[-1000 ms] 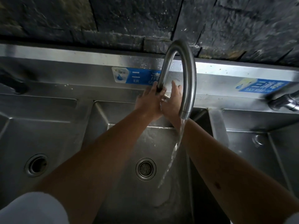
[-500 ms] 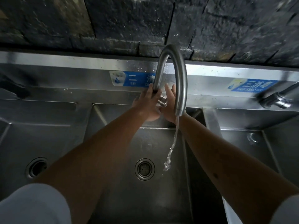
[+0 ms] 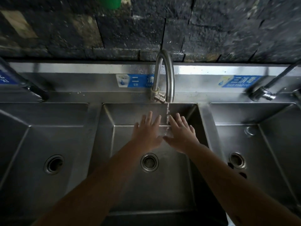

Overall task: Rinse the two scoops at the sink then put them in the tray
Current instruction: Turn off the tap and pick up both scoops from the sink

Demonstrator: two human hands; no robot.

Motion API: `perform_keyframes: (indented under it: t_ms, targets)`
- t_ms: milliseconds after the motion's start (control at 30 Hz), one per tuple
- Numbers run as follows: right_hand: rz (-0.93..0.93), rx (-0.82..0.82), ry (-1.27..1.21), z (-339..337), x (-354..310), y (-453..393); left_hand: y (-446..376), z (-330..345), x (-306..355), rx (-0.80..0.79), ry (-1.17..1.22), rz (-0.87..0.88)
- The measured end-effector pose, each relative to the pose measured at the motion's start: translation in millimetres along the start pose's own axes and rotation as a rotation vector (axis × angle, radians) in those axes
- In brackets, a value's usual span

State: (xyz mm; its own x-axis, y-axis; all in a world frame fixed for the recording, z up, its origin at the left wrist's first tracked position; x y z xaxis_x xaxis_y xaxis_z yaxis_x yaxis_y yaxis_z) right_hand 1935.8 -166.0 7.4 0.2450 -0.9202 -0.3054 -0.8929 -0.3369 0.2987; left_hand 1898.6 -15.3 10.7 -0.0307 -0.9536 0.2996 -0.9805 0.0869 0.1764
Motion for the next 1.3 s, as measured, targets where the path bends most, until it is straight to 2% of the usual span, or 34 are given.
perform_keyframes:
  t_ms: [233, 433, 633, 800, 967, 1100, 1300]
  targets:
    - [0.013, 0.009, 0.056, 9.3, 13.8, 72.1, 66.9, 3.9, 18.8, 0.076, -0.054, 0.003]
    - [0.009, 0.005, 0.130, 5.9, 45.0, 103.5, 94.4, 5.4, 44.1, 0.008, -0.104, 0.002]
    - [0.053, -0.019, 0.115, -2.1, 96.8, 114.6, 78.0, 19.9, 91.1, -0.030, -0.122, 0.034]
    - [0.131, -0.038, 0.078, -12.9, 165.7, 127.8, 46.0, 50.6, 157.5, -0.077, -0.083, 0.098]
    - [0.272, -0.125, 0.048, -15.2, 273.0, 148.9, 7.8, 100.6, 252.2, -0.214, 0.050, 0.190]
    - [0.417, -0.205, -0.012, 1.8, 349.2, 157.3, -25.7, 149.3, 320.3, -0.337, 0.033, 0.253]
    - [0.630, -0.372, -0.209, 61.5, 422.3, 143.0, -63.4, 237.7, 368.5, -0.588, 0.147, 0.151]
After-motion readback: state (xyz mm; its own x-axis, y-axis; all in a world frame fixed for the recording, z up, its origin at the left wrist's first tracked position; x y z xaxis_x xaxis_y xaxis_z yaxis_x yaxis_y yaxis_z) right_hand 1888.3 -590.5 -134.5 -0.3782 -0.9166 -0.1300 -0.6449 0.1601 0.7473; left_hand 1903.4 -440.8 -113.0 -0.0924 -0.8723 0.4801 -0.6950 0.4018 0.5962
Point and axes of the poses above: each hand's wrist, its own y-axis away from the middle knuckle, its own z-axis out of the palm, x = y × z, the point moved 3 cm from there along -y, towards the middle knuckle, and after that the axes turned 4 degrees about z, right-handed, at the moved point
